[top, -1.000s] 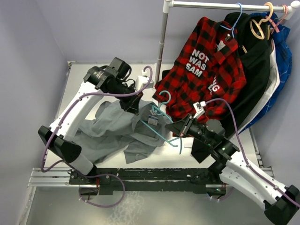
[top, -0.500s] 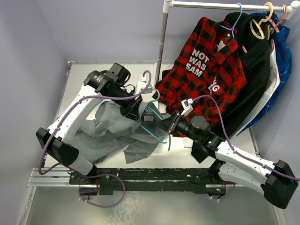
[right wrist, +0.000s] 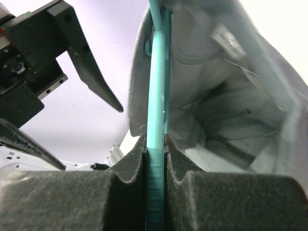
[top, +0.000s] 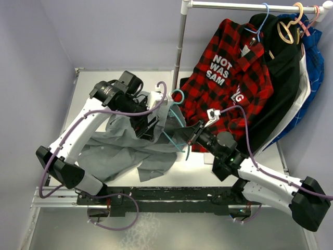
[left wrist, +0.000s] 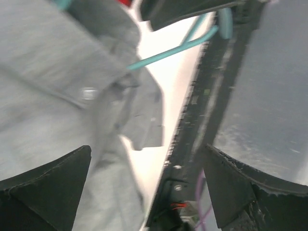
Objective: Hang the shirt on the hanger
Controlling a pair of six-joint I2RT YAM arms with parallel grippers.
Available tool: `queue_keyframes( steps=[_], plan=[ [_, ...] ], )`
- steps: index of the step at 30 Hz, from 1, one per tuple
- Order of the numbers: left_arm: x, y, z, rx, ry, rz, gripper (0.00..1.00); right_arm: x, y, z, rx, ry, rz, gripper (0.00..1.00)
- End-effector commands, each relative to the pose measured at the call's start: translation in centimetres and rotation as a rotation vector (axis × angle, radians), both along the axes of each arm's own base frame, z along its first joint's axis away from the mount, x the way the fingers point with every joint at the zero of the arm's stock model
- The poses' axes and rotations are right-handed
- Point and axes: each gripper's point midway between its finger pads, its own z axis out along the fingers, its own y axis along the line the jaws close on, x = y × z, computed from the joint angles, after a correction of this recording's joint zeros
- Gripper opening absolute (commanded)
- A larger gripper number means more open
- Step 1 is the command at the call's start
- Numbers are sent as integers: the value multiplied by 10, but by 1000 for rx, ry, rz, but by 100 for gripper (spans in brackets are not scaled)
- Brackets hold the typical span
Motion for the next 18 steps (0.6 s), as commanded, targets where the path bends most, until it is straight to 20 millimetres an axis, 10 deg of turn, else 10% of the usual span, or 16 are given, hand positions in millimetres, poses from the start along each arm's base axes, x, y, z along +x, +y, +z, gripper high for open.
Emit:
queue_keyframes(
  steps=[1, 9, 18],
  plan=[
    [59, 24, 20, 110, -359, 162, 99, 2, -14, 26, 54, -202, -53, 0],
    [123, 22, 103, 15, -946, 108, 99, 1, -27, 3, 16, -228, -97, 0],
    [128, -41, 61, -182, -707, -259, 99, -2, -24, -7, 20, -223, -73, 0]
  ],
)
